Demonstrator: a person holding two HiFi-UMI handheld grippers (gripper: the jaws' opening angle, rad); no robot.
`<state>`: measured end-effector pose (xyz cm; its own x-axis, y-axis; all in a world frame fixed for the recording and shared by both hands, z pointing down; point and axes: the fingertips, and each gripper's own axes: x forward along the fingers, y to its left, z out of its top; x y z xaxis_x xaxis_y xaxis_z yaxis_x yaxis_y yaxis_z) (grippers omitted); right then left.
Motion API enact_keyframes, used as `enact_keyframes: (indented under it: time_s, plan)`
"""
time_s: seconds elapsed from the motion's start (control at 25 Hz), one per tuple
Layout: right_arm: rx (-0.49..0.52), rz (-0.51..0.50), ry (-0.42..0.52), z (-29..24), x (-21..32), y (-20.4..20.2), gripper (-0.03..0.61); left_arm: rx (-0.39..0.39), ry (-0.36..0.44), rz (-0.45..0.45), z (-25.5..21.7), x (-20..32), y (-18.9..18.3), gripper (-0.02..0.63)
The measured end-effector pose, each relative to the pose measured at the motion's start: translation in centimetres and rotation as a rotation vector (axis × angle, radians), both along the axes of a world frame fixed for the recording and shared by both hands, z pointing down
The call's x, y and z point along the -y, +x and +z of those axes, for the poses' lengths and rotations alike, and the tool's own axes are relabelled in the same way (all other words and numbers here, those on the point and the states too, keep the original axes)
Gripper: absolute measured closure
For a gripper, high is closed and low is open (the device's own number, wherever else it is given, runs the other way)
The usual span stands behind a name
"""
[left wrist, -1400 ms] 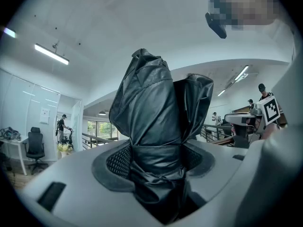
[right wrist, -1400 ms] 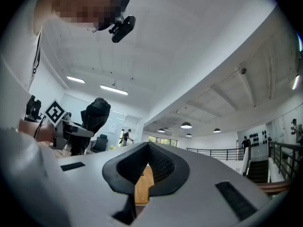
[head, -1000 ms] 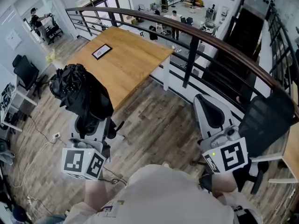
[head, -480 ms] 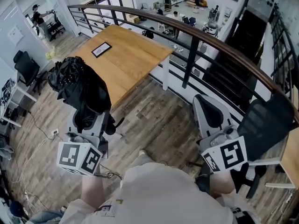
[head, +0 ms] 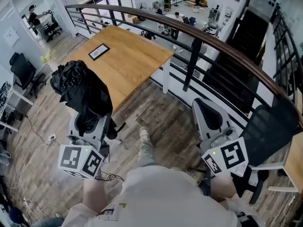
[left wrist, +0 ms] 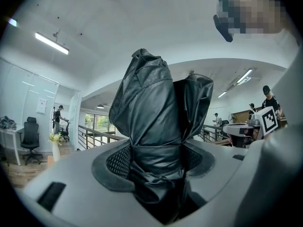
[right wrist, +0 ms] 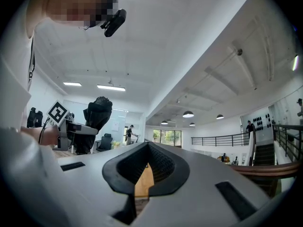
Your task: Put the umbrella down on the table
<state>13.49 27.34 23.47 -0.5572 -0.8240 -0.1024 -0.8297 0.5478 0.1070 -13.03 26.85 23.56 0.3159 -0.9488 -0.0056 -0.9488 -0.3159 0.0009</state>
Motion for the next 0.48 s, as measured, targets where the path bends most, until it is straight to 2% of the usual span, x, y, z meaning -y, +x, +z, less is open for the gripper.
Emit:
enact_keyframes:
  time_s: [0.32, 0.48]
  plan:
    - [0.014, 0.016, -0.031, 0.9, 7.6, -1.8, 0.552, -0.088, -0.049, 0.055, 1.1, 7.9, -1.3, 0.333]
    - [0.016, 0.017, -0.064, 1.1, 13.2, -3.2, 0.551, -0.069, -0.062, 0.062, 0.8, 13.2, -2.6, 0.333]
